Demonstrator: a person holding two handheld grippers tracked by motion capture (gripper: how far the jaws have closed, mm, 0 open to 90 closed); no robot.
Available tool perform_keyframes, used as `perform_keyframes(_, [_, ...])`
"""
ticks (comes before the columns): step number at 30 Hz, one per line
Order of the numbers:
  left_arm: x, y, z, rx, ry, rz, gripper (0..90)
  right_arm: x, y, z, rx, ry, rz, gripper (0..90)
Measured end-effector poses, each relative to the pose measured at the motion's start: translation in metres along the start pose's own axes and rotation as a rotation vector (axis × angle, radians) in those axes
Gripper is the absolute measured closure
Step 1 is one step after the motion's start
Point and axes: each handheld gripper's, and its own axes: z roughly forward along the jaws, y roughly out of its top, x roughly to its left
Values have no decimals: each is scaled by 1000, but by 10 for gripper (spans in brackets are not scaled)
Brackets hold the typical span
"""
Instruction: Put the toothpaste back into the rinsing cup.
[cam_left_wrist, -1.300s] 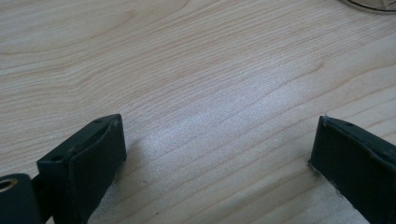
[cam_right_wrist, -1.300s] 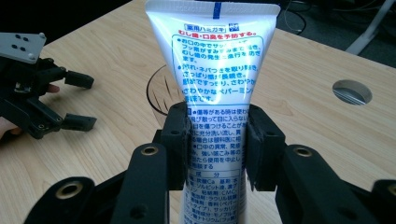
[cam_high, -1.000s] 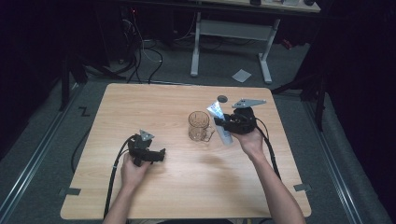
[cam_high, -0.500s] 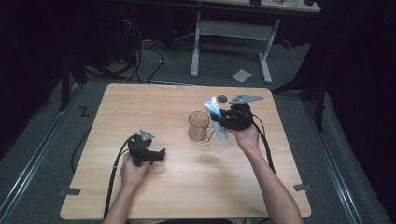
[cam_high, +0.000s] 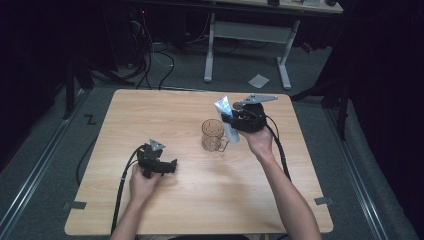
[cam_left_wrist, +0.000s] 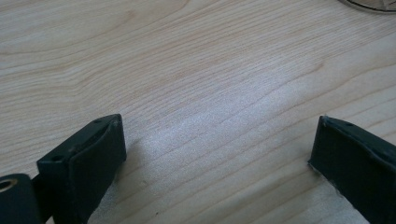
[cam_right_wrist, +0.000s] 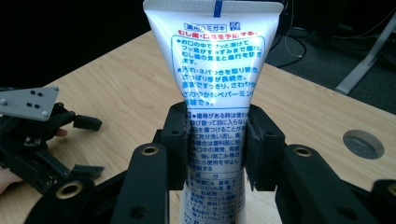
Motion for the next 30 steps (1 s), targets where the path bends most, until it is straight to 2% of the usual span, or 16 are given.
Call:
perform_keyframes(14, [0,0,0,0,0,0,36,1,13,15,-24,-15,13,652])
perform_keyframes(30, [0,0,0,1,0,1,36,3,25,22,-41,-21,8,652])
